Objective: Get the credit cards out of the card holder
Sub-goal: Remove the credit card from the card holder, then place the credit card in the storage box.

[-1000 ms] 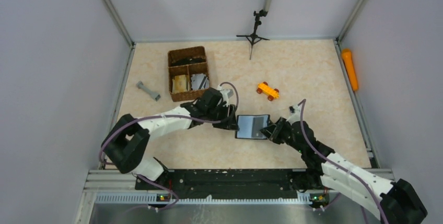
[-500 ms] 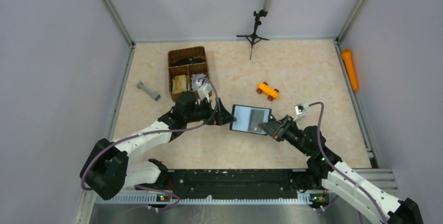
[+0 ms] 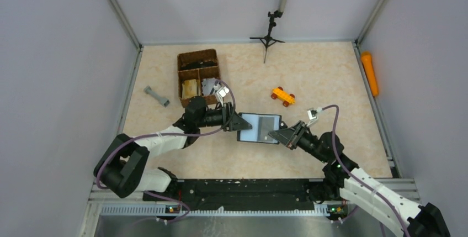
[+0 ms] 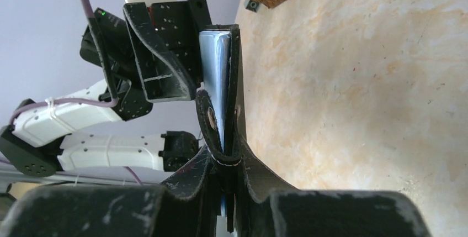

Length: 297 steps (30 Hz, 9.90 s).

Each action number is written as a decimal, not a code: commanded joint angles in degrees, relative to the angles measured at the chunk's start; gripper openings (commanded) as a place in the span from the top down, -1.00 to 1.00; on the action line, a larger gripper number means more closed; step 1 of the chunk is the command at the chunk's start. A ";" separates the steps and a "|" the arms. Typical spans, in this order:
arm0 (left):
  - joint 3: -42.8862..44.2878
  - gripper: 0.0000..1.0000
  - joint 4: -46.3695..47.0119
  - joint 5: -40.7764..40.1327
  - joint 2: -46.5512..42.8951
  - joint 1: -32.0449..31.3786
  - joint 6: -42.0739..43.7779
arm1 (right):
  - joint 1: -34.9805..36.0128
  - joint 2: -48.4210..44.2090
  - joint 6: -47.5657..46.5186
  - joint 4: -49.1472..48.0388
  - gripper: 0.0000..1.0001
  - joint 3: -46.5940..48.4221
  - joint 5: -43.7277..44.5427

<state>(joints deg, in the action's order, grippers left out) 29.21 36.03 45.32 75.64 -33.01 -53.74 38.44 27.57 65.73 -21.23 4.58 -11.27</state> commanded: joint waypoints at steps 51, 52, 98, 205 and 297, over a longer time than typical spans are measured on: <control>5.28 1.00 -4.16 -1.28 2.97 -3.30 2.31 | -0.55 6.18 -1.17 -9.08 1.00 3.66 -4.28; 5.32 1.00 -3.87 -1.36 3.17 -3.52 2.20 | -0.51 6.63 -1.19 -9.26 1.00 3.82 -4.21; 9.76 -0.47 -4.67 -2.81 7.44 -10.06 3.09 | -0.29 15.19 -4.11 -5.78 1.00 8.58 -3.41; 1.05 0.92 16.82 6.93 -6.41 -1.39 -11.25 | -1.34 0.63 -4.11 -1.79 1.00 9.47 -2.97; 15.67 1.00 -69.61 -52.15 -45.14 11.95 30.93 | 5.33 98.22 -62.40 -0.47 -0.17 95.53 16.03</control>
<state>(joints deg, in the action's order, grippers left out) 45.28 -37.26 -8.19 31.22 -21.41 -22.74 42.17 131.79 -5.65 -25.19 103.35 0.45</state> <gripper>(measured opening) 0.139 0.584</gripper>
